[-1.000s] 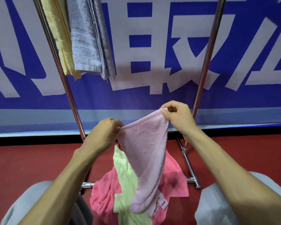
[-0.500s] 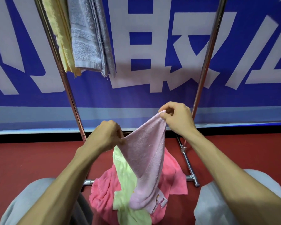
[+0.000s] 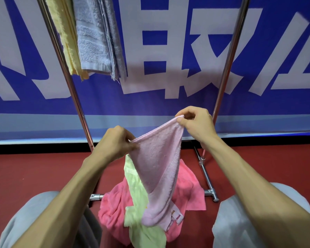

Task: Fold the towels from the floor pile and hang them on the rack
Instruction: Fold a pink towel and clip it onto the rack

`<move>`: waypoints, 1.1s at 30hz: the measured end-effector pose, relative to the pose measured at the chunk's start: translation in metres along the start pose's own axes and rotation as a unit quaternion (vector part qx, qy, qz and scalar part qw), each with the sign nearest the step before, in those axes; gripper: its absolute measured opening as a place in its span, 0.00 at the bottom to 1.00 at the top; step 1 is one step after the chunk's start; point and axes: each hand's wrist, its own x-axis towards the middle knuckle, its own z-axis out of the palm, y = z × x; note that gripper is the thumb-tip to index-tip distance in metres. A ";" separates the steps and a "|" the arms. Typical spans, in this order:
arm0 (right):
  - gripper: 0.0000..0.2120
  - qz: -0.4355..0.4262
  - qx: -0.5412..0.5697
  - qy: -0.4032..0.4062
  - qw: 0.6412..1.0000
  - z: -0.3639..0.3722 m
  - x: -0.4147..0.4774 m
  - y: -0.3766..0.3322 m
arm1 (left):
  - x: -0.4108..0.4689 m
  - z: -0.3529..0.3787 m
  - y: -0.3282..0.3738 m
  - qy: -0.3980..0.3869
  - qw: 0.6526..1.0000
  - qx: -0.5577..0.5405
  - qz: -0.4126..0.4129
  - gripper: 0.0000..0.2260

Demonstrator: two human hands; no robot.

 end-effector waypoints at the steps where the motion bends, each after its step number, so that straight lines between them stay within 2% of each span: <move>1: 0.08 0.009 0.013 0.006 1.000 0.000 0.001 0.002 | 0.001 0.000 -0.001 0.009 1.000 -0.004 0.000 0.04; 6: 0.10 0.023 0.008 0.039 0.999 -0.002 0.006 0.009 | 0.003 0.002 -0.002 0.057 0.997 -0.017 0.054 0.09; 9: 0.10 0.010 -0.015 0.040 0.999 -0.005 0.001 0.008 | -0.002 0.004 -0.002 0.083 0.989 -0.110 0.055 0.07; 13: 0.10 0.006 0.023 0.043 0.999 -0.018 -0.004 -0.002 | -0.011 -0.006 0.006 0.123 0.965 -0.229 0.021 0.03; 19: 0.09 -0.035 0.047 0.100 0.993 -0.043 0.017 -0.055 | 0.007 -0.066 0.035 0.174 0.953 -0.217 0.117 0.08; 22: 0.08 -0.054 0.098 0.124 0.986 -0.064 0.026 -0.093 | 0.015 -0.102 0.054 0.164 0.931 -0.288 0.156 0.02; 24: 0.07 -0.080 0.108 0.134 0.982 -0.078 0.034 -0.118 | 0.021 -0.126 0.066 0.169 0.913 -0.334 0.163 0.05; 29: 0.08 -0.131 0.134 0.120 0.975 -0.111 0.051 -0.176 | 0.029 -0.179 0.095 0.206 0.918 -0.270 0.205 0.05; 33: 0.08 -0.187 0.191 0.140 0.953 -0.142 0.059 -0.221 | 0.036 -0.231 0.123 0.318 0.880 -0.253 0.246 0.08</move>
